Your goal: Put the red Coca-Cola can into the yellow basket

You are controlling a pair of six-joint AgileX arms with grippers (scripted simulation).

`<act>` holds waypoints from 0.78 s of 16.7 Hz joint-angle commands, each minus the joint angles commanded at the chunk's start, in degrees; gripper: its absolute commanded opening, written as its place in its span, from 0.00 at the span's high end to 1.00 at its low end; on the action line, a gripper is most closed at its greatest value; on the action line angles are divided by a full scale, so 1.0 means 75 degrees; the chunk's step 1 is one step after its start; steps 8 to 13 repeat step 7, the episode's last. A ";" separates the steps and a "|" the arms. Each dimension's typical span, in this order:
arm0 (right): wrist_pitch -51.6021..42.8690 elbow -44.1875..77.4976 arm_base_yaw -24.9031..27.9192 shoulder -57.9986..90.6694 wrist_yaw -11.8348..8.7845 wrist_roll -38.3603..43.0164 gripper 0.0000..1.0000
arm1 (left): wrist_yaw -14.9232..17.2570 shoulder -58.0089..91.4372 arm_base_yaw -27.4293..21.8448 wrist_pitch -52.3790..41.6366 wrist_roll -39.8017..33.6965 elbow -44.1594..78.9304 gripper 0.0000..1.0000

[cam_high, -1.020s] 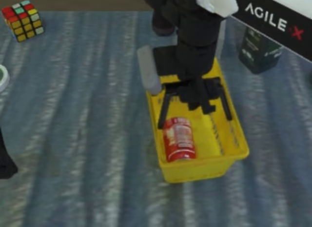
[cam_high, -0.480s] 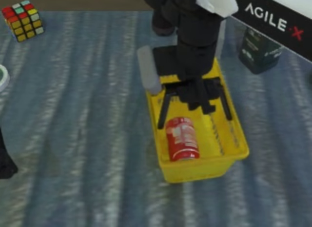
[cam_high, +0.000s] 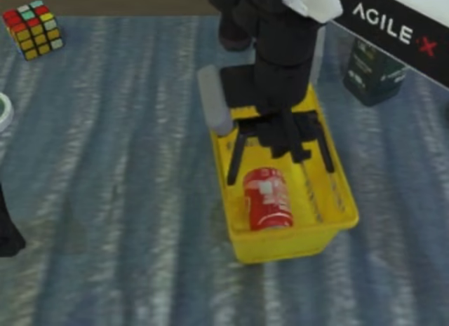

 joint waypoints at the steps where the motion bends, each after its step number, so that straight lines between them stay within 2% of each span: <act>1: -0.0188 0.0189 -0.0033 0.0012 -0.0001 -0.0030 1.00 | 0.0000 0.0000 0.0000 0.0000 0.0000 0.0000 0.00; 6: -0.1394 0.1427 -0.0189 0.0021 0.0002 -0.0235 1.00 | 0.0000 0.0000 0.0000 0.0000 0.0000 0.0000 0.00; 13: -0.1449 0.1483 -0.0202 0.0012 0.0002 -0.0243 1.00 | 0.0000 0.0000 0.0000 0.0000 0.0000 0.0000 0.00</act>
